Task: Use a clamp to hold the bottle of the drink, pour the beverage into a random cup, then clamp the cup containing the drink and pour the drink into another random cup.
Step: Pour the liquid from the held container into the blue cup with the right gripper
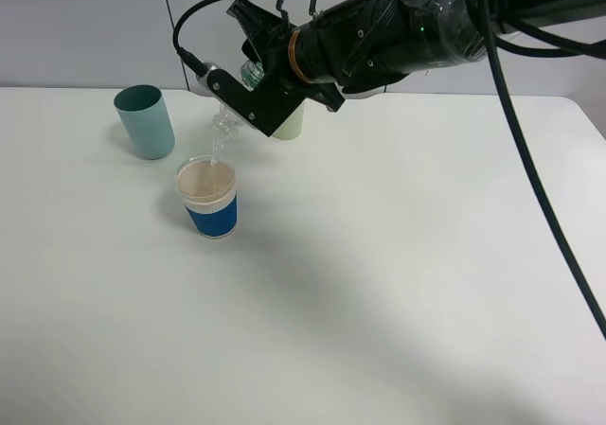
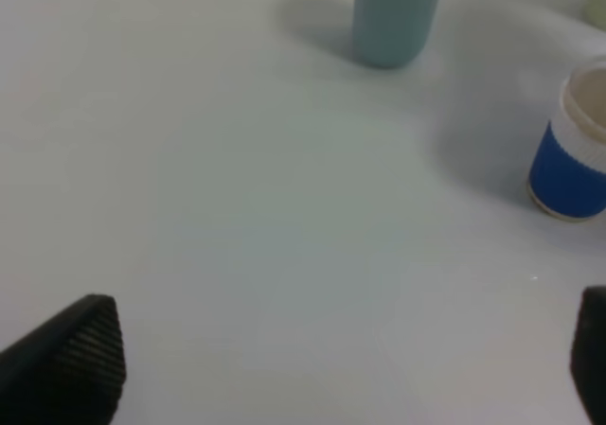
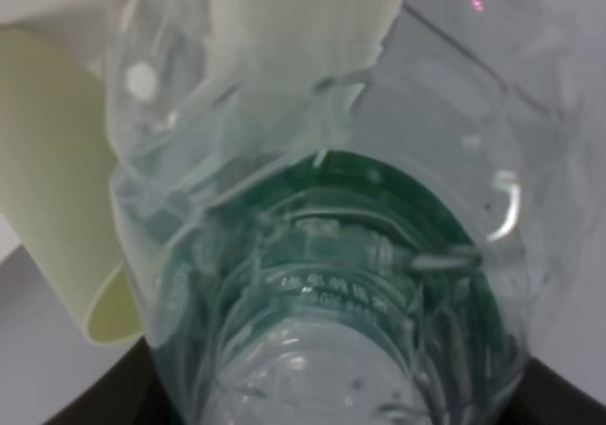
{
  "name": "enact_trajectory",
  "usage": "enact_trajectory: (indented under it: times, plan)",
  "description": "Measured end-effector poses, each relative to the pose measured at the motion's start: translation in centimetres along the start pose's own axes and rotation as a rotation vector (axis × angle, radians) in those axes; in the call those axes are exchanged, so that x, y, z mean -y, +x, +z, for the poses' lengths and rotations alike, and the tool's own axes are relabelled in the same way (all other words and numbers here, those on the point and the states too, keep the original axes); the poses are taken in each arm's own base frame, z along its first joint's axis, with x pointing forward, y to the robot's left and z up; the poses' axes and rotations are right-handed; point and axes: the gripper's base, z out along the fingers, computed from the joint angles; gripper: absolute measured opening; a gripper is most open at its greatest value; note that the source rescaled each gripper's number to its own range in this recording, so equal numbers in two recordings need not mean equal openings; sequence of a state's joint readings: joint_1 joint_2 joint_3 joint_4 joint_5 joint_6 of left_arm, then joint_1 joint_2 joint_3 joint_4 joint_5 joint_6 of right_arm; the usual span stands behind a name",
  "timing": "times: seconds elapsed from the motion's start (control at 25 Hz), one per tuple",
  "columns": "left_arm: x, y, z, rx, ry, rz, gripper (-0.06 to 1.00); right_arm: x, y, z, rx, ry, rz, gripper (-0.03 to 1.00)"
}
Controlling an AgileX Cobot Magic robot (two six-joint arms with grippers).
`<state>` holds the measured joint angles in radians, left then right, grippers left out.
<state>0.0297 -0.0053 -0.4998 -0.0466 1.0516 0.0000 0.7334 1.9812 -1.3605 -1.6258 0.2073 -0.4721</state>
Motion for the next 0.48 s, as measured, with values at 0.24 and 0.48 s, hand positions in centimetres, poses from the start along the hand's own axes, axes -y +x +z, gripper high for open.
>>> enact_trajectory:
  times: [0.24,0.48]
  plan:
    - [0.0,0.0,0.0,0.0,0.0,0.0,0.85,0.23,-0.02,-0.03,0.003,0.024,-0.094,0.0]
    - [0.0,0.0,0.0,0.0,0.0,0.0,0.85,0.39,-0.39,-0.04,0.043,0.044,-0.103,0.0]
